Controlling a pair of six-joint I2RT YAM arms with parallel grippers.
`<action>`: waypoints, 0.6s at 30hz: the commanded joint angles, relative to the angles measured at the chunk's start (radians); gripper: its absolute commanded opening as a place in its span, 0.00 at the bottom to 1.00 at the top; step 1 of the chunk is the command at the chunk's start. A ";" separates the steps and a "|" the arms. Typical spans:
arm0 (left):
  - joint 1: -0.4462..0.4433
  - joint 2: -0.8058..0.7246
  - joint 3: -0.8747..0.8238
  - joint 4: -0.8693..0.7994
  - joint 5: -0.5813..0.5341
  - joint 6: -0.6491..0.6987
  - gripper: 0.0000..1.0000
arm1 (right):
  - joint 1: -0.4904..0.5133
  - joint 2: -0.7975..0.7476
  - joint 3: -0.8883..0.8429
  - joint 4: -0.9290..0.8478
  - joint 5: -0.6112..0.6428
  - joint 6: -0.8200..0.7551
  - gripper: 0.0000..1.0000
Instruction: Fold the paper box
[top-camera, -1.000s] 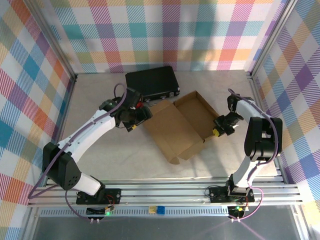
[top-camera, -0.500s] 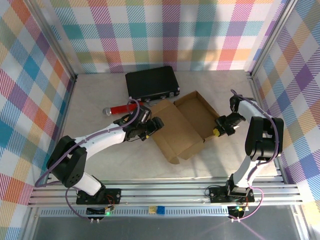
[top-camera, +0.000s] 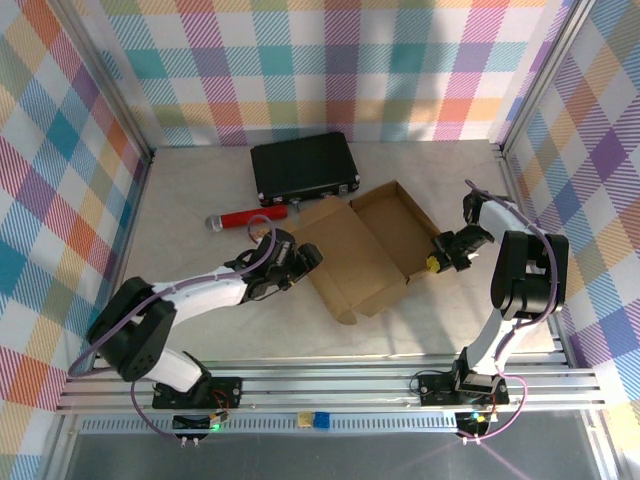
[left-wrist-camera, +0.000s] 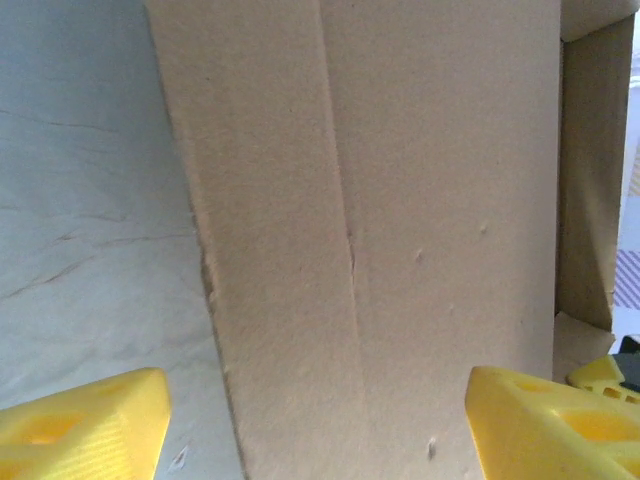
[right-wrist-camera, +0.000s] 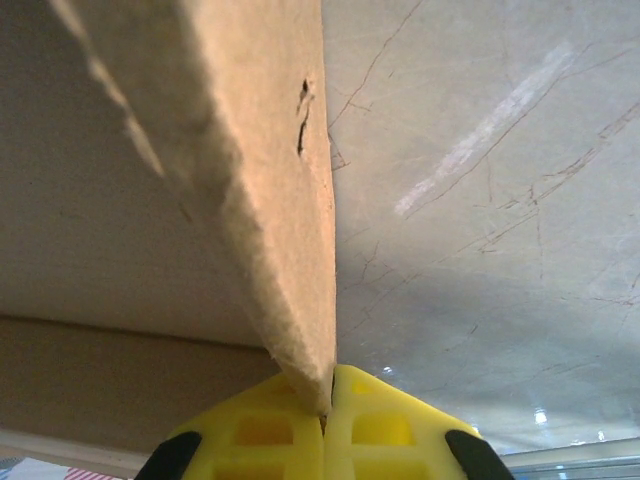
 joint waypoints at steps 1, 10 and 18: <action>-0.011 0.066 0.009 0.241 0.027 -0.010 0.72 | -0.005 0.054 -0.016 -0.010 0.047 0.022 0.00; -0.016 0.083 0.082 0.190 0.021 0.031 0.31 | -0.005 0.050 -0.022 -0.009 0.047 0.035 0.00; -0.075 0.043 0.382 -0.432 -0.122 0.234 0.00 | 0.000 -0.027 -0.033 -0.050 0.117 0.072 0.06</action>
